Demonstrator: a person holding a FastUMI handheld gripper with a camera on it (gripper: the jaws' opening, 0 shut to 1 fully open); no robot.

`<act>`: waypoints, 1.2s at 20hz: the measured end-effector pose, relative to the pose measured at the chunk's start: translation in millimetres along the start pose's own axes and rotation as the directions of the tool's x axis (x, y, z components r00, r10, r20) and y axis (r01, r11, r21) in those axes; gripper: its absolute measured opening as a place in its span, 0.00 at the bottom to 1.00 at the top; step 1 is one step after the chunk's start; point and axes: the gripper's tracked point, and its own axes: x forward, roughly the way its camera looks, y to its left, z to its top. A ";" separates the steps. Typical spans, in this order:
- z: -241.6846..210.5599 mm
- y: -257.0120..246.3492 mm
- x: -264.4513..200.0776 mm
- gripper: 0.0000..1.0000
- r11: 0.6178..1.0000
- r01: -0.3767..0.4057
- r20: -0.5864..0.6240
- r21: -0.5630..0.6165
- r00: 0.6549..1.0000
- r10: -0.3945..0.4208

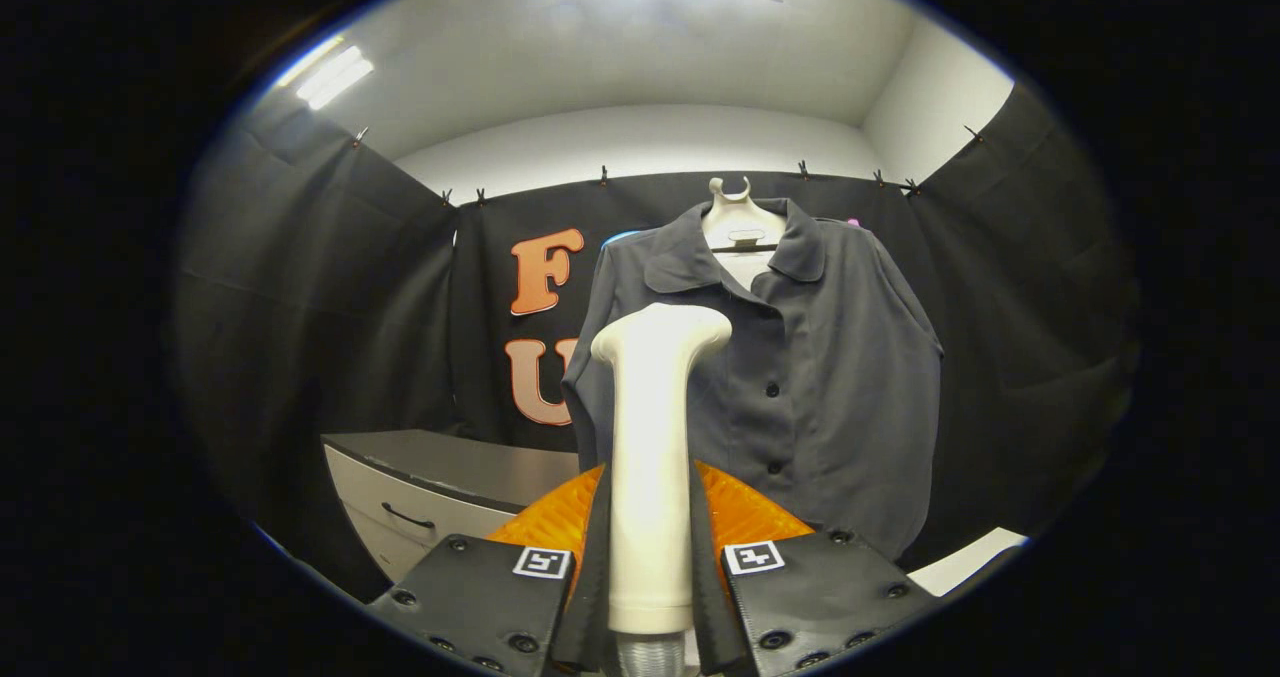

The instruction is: Iron the clothes twice with a garment steamer, once on the left side and once on the right side.

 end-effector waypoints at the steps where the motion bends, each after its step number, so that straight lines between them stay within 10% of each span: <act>1: 2.0 -4.3 7.8 0.42 1.000 0.007 0.002 0.009 1.000 -0.007; 24: -55.3 -30.4 39.3 0.42 0.997 0.081 -0.101 0.006 0.992 -0.080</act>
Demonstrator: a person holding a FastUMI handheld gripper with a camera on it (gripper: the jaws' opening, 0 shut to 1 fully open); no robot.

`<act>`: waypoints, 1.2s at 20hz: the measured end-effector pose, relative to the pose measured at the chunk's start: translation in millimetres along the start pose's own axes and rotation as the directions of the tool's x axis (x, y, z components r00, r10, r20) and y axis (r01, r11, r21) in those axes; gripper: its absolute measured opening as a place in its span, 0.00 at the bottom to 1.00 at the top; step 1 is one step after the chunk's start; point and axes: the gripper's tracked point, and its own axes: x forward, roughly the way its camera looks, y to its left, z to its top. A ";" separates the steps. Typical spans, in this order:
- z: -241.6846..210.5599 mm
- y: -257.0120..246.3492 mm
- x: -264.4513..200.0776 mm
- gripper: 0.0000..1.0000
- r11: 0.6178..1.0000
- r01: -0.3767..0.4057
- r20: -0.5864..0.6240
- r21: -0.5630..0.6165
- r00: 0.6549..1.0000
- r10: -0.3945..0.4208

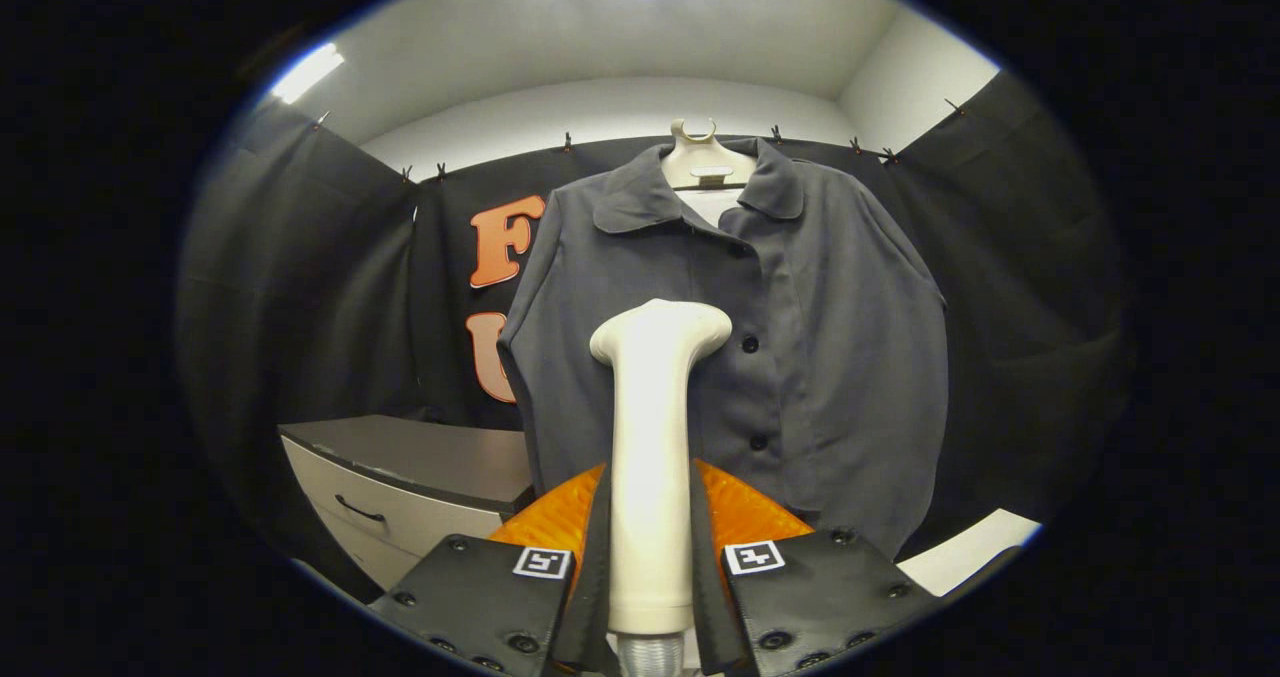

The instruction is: Iron the clothes twice with a garment steamer, once on the left side and once on the right side.

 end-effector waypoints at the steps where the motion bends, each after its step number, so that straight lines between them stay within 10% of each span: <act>1: -5.6 -0.7 -2.1 0.42 1.000 0.002 -0.010 0.000 1.000 -0.002; 24: -114.4 -6.8 -61.1 0.42 0.999 0.028 -0.192 0.031 0.981 -0.022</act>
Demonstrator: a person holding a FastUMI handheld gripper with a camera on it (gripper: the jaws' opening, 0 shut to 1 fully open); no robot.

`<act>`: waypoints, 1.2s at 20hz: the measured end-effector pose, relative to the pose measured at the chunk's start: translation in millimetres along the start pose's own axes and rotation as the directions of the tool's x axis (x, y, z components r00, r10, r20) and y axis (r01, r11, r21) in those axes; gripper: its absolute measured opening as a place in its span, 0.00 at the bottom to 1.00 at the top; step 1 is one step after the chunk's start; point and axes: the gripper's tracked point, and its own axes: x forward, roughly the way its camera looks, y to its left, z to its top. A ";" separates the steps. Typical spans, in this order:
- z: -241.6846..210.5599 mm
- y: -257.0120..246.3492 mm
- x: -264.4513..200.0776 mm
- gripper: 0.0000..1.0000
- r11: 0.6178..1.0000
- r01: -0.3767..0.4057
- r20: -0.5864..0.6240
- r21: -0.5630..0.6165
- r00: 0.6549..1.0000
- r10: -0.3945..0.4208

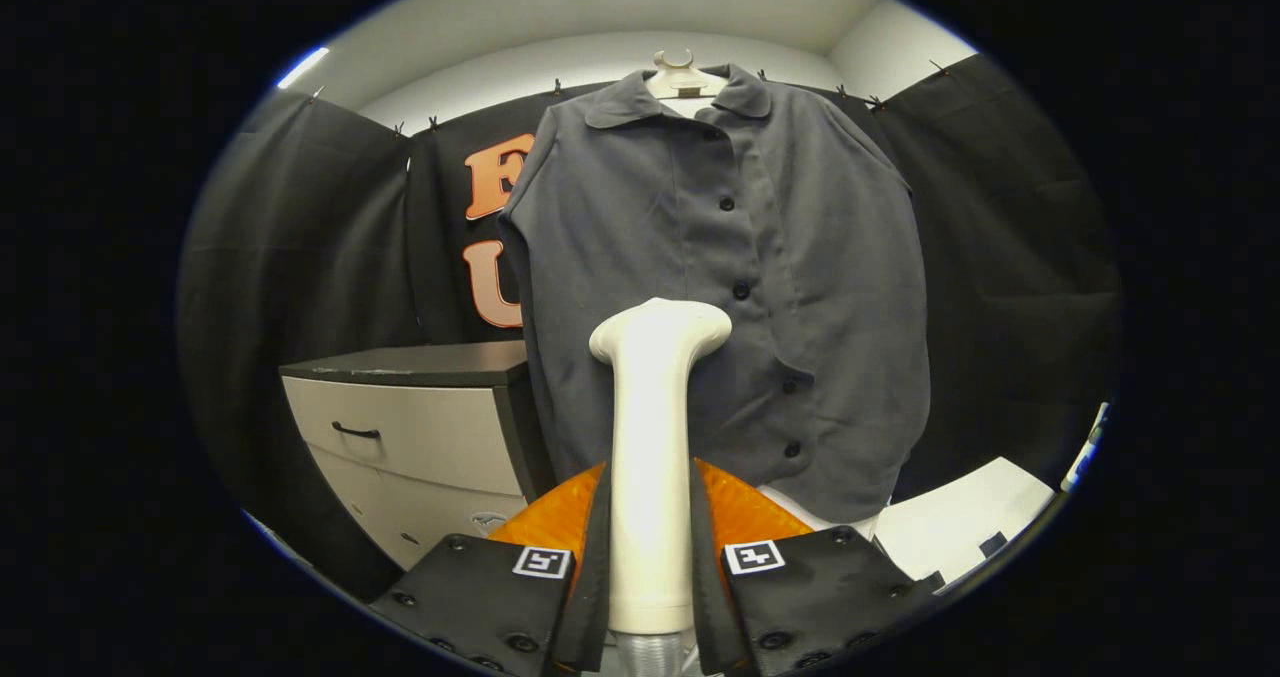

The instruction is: Iron the clothes twice with a garment steamer, once on the left side and once on the right side.

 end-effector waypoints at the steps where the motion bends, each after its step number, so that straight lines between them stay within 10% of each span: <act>1: -4.4 -1.9 -2.9 0.42 1.000 0.001 -0.011 -0.001 1.000 -0.001; 13: -11.9 -2.4 -33.6 0.42 1.000 0.005 -0.039 -0.023 0.999 -0.006; 24: 146.9 -67.2 -53.2 0.42 0.996 0.080 0.257 -0.031 0.964 -0.070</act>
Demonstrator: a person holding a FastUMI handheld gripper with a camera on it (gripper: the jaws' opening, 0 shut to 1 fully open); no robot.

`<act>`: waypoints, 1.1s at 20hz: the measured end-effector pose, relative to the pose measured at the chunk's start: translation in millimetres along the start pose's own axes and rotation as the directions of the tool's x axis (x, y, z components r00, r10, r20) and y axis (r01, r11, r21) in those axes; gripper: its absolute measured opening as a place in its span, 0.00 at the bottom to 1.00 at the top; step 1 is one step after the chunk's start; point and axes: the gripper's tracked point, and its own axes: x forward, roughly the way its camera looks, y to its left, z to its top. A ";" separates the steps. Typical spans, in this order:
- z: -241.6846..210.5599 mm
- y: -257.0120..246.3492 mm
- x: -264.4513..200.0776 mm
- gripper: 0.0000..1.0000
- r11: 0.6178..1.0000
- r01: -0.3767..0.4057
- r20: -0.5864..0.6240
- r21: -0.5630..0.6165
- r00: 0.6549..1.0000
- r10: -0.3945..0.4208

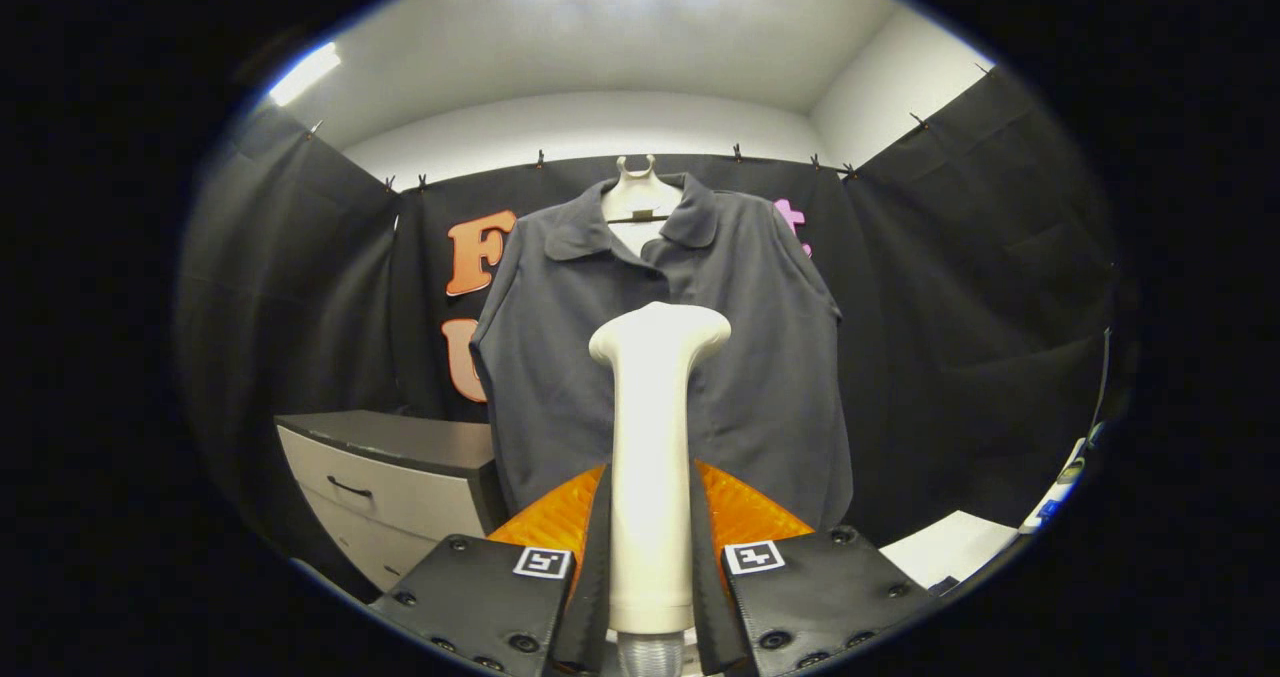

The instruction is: Iron the clothes twice with a garment steamer, once on the left side and once on the right side.

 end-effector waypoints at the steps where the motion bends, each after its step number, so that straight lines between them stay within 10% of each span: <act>1: 9.5 -10.6 8.5 0.42 1.000 0.012 0.019 -0.003 1.000 -0.012; 10: 20.3 -58.9 95.7 0.42 1.000 0.026 0.029 0.018 0.999 -0.026; 22: -19.3 -58.6 86.9 0.42 1.000 0.011 -0.022 0.028 1.000 -0.011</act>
